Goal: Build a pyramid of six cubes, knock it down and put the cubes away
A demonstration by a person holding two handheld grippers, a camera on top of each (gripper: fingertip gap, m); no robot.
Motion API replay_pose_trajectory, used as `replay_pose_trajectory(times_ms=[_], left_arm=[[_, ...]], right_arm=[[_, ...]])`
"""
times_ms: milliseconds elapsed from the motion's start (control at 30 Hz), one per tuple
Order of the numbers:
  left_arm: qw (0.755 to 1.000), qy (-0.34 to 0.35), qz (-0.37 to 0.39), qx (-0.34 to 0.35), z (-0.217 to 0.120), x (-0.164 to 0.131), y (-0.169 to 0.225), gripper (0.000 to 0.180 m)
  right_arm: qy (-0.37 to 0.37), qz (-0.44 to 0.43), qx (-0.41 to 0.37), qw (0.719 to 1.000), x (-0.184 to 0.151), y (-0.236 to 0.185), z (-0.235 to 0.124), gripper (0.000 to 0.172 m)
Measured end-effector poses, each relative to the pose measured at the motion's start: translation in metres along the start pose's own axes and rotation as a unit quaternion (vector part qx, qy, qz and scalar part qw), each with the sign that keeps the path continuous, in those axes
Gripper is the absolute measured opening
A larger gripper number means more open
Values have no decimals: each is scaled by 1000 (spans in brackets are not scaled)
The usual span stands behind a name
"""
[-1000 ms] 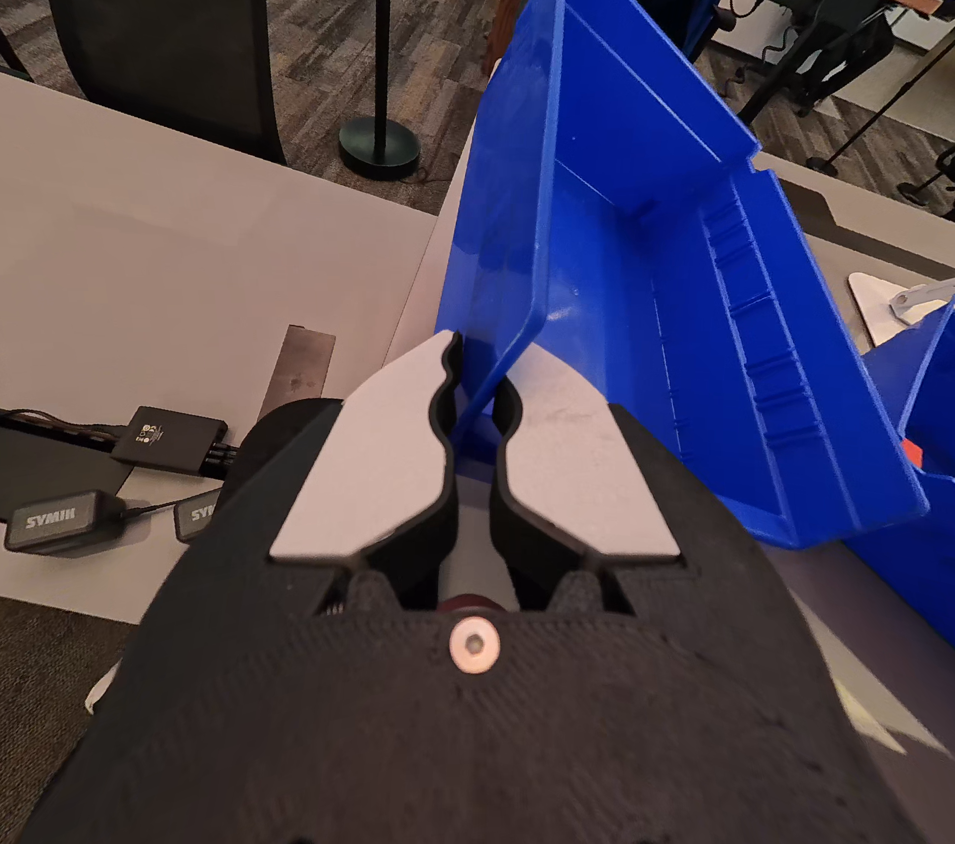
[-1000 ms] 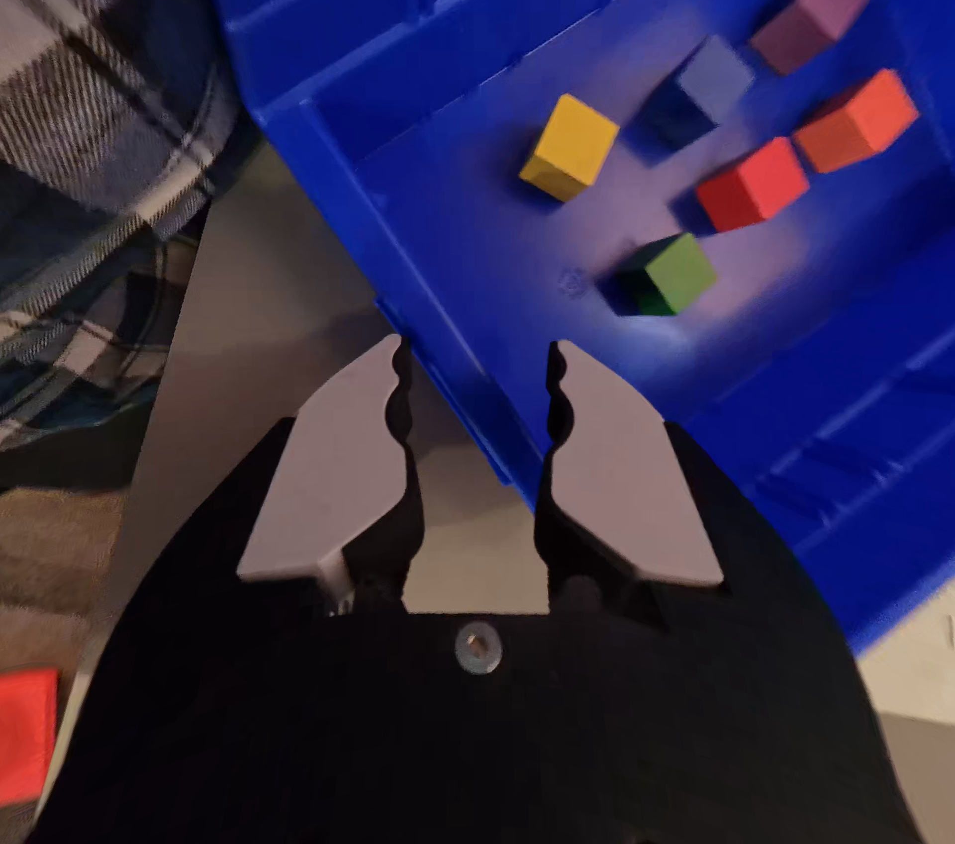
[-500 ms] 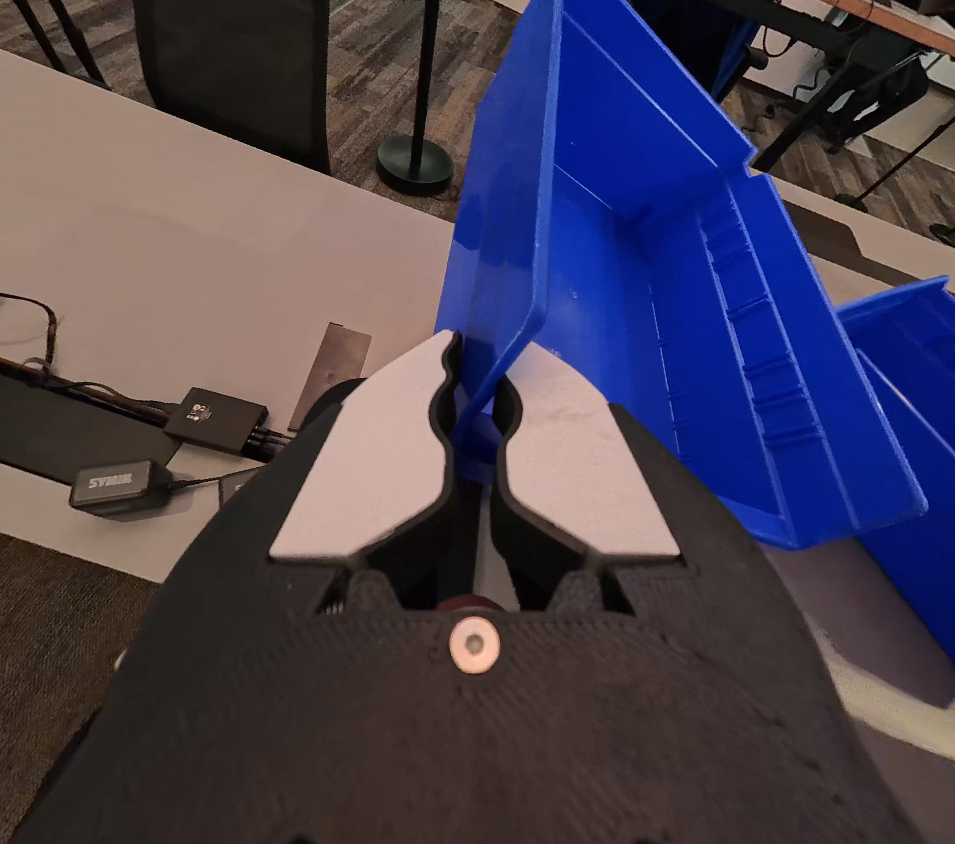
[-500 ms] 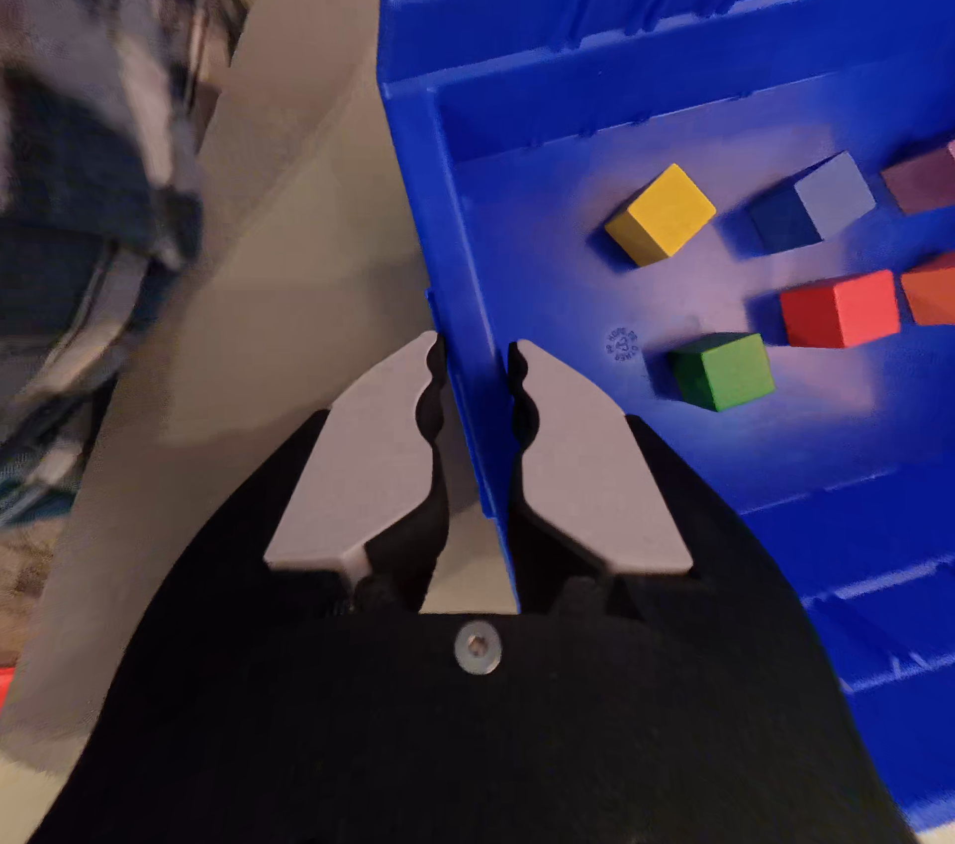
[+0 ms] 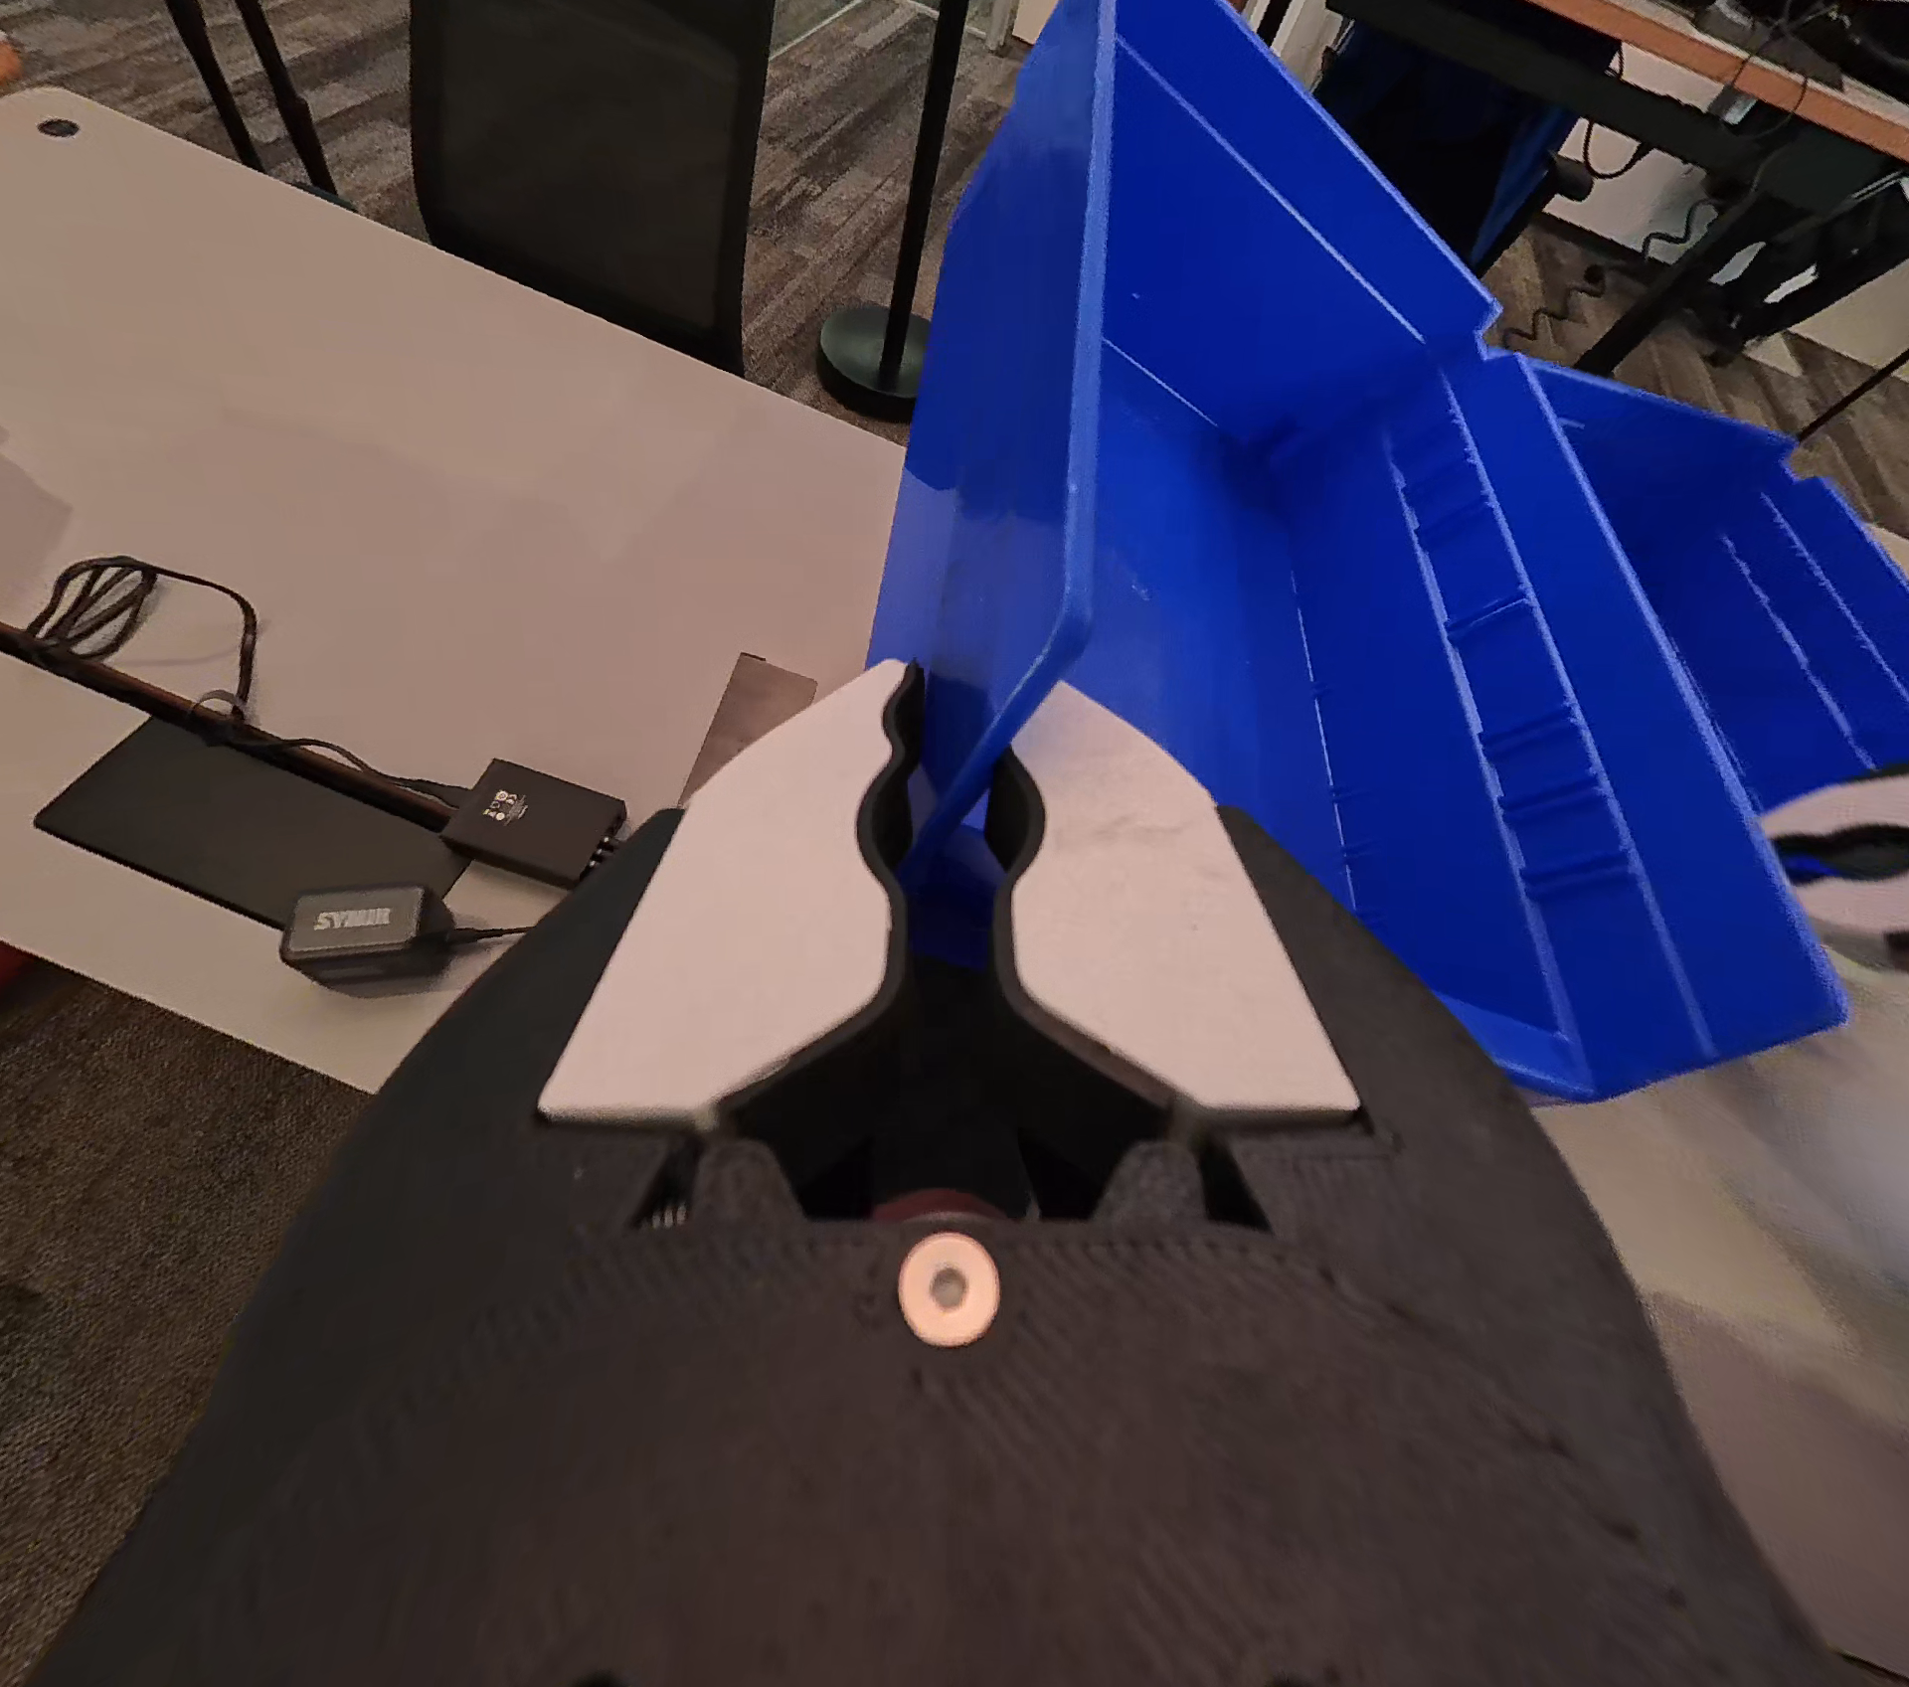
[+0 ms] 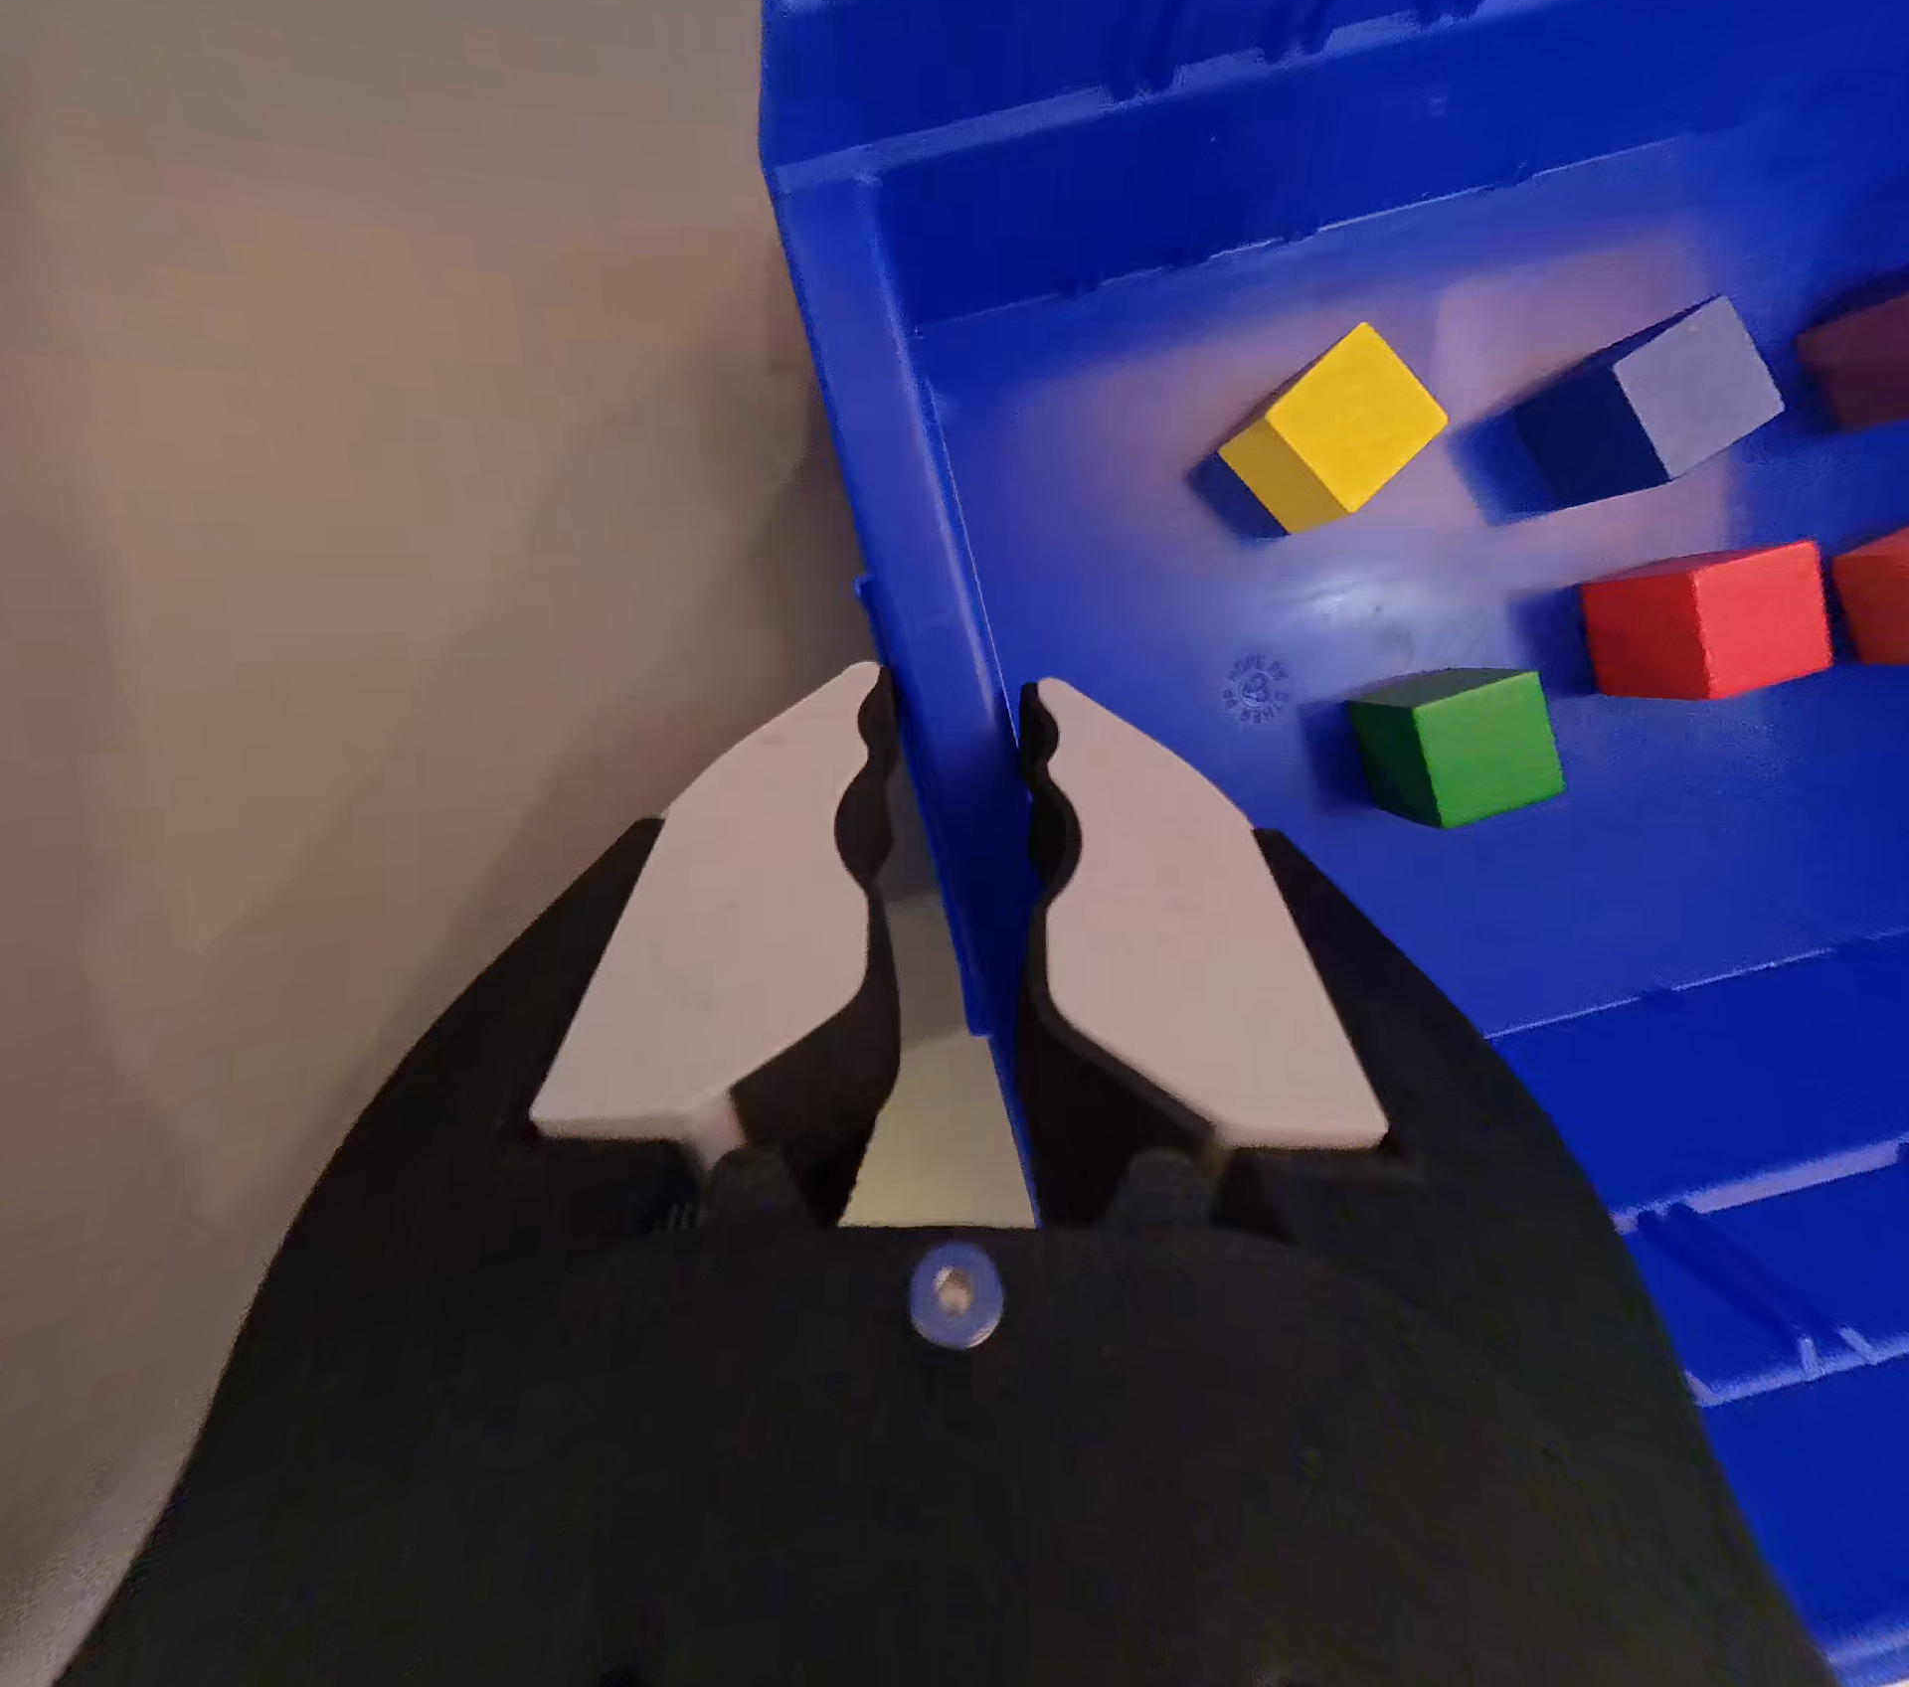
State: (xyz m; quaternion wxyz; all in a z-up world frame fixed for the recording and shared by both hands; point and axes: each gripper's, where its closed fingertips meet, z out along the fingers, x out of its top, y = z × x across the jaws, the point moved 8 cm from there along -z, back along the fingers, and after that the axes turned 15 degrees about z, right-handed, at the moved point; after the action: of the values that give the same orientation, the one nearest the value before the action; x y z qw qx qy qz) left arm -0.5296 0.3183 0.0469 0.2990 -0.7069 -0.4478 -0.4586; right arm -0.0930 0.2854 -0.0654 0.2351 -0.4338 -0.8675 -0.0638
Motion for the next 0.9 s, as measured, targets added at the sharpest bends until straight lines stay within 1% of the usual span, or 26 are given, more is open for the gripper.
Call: replay_pose_trajectory(times_ms=[200,367,400,433,467,533,633,667,733,800,867,900], left_arm=[[1000,5,-1,-5,-8,4,-3,10],[1000,13,3,-21,-12,10,2,10],[1000,15,4,-25,-13,11,4,10],[999,18,6,-28,-14,13,6,10],[999,21,9,-32,-16,16,7,10],[999,31,17,-40,-20,22,12,10],[996,56,30,-61,-26,38,25,10],[995,65,35,-70,-28,45,31,10],[991,85,49,-93,-30,60,47,10],[985,104,67,-122,-31,76,67,9],[977,123,88,-153,-31,93,93,9],[972,133,100,-169,-31,100,108,9]], right_arm=[[7,59,-32,998,57,36,27,23],[11,89,-50,995,86,60,39,23],[16,91,-51,994,88,62,39,26],[28,91,-58,994,90,62,35,41],[44,84,-69,993,90,59,28,47],[84,70,-64,992,86,46,4,49],[170,81,2,982,66,16,-44,54],[196,91,23,976,57,6,-60,59],[249,110,79,959,36,-14,-94,66],[304,129,128,935,15,-32,-128,71],[347,137,158,914,-6,-47,-159,74],[365,146,169,904,-16,-53,-171,79]])
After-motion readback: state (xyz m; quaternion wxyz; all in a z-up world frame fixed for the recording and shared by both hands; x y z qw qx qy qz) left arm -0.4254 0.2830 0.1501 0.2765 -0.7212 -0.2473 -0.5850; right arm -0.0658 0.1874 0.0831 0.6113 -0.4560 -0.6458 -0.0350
